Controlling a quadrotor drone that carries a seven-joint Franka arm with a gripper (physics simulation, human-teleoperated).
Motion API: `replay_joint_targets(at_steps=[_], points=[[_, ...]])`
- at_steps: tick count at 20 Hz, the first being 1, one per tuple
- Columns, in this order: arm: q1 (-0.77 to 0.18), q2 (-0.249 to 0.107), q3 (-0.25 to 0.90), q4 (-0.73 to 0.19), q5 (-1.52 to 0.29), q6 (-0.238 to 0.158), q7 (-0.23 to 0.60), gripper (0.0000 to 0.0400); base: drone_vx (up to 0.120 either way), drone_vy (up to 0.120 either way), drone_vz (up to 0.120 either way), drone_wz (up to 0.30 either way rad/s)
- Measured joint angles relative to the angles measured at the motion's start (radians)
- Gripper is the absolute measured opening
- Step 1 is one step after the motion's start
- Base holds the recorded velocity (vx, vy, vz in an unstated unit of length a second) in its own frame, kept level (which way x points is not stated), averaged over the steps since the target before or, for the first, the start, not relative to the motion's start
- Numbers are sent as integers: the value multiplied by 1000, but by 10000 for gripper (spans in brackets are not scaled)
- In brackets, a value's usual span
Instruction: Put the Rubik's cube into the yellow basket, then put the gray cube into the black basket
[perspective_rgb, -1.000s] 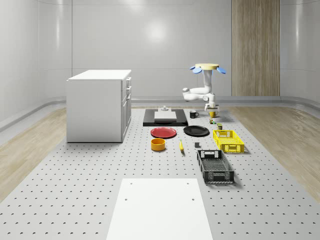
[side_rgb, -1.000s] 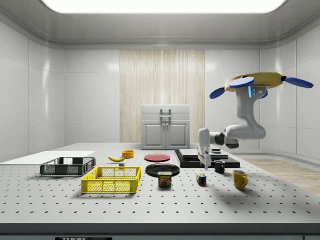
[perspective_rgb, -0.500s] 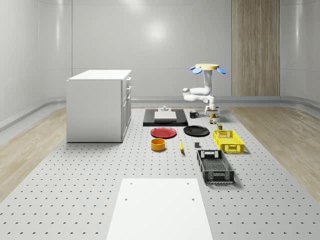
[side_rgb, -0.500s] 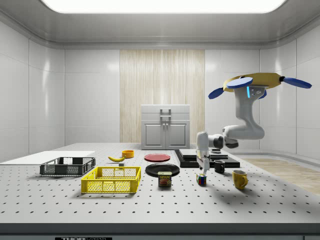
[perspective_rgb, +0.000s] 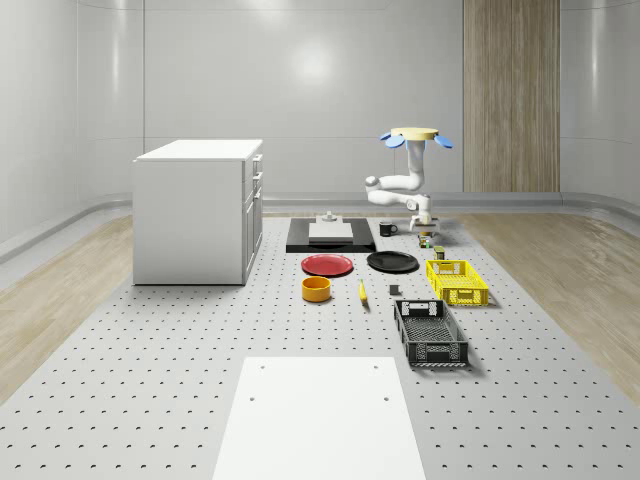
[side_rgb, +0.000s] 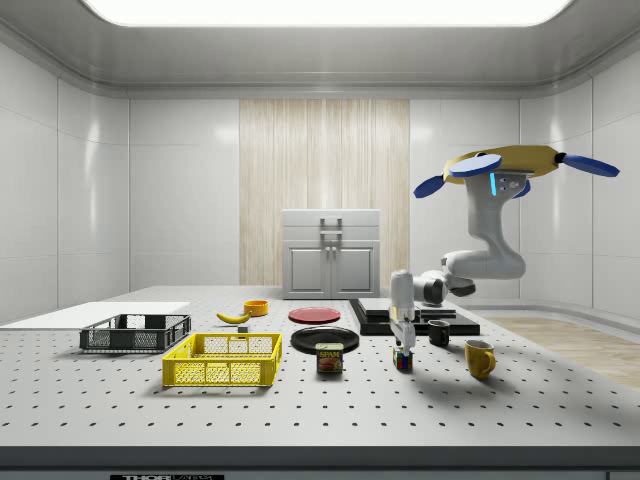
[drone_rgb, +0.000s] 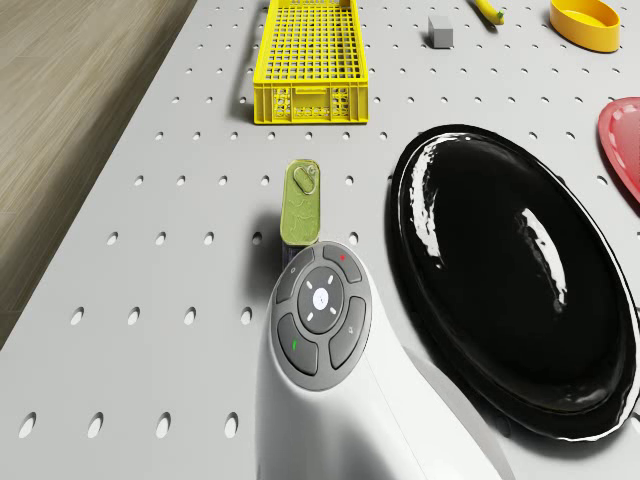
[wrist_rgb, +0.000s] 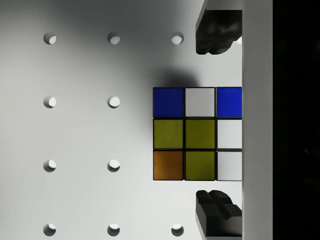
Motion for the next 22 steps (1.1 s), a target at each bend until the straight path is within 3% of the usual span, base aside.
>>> replay_joint_targets(at_steps=[10,22], points=[[4,-11,-58,24,-52,37,-18,400,0,0,0,0],[1,-11,-81,35,-74,49,-21,400,0,0,0,0]])
